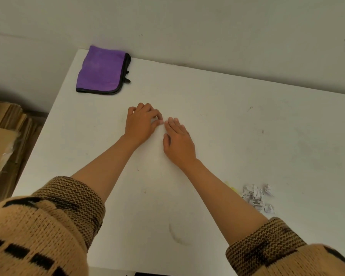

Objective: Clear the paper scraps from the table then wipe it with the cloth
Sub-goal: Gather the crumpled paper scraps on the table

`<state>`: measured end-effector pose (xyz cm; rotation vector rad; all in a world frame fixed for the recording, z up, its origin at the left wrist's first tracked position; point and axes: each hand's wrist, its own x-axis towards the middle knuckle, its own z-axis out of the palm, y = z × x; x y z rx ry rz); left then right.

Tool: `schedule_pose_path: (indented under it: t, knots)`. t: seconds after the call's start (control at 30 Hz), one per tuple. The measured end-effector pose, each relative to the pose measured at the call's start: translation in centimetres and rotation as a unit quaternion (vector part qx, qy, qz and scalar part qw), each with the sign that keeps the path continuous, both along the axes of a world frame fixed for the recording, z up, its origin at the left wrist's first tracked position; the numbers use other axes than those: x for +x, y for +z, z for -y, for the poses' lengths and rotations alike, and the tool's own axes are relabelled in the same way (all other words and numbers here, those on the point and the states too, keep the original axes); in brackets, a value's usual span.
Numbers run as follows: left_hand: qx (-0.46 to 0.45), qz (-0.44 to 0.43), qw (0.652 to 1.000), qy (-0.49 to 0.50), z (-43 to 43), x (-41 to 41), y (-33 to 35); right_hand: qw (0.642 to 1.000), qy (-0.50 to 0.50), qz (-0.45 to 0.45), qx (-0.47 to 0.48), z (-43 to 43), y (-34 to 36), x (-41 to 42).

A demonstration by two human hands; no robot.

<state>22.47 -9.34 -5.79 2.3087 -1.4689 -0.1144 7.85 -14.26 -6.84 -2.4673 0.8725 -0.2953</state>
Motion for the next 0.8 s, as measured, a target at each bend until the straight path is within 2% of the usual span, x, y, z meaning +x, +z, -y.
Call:
schedule_pose_path:
  t: [0.27,0.37,0.5,0.57,0.67,0.8]
  knots:
    - [0.007,0.096,0.995,-0.038,0.8,-0.5,-0.8,1.0,-0.007,0.012,0.011,-0.1,-0.1,0.1]
    - [0.003,0.085,0.995,-0.05,0.9,-1.2,-0.5,1.0,-0.006,0.014,0.017,0.1,-0.3,0.1]
    - [0.043,0.072,0.996,-0.035,1.0,-1.7,-0.8,1.0,-0.001,0.012,0.024,0.3,-0.3,-0.1]
    - [0.032,0.029,0.999,0.0,0.9,-1.7,-1.1,0.999,0.005,0.01,0.031,0.5,-0.2,-0.2]
    - [-0.04,-0.067,0.997,0.025,-0.1,-1.2,-1.5,0.999,0.008,0.006,0.038,0.6,-0.1,-0.2]
    - [-0.052,0.0,0.997,-0.06,-1.6,-0.4,-1.5,0.999,0.004,0.004,0.046,0.6,-0.2,-0.2]
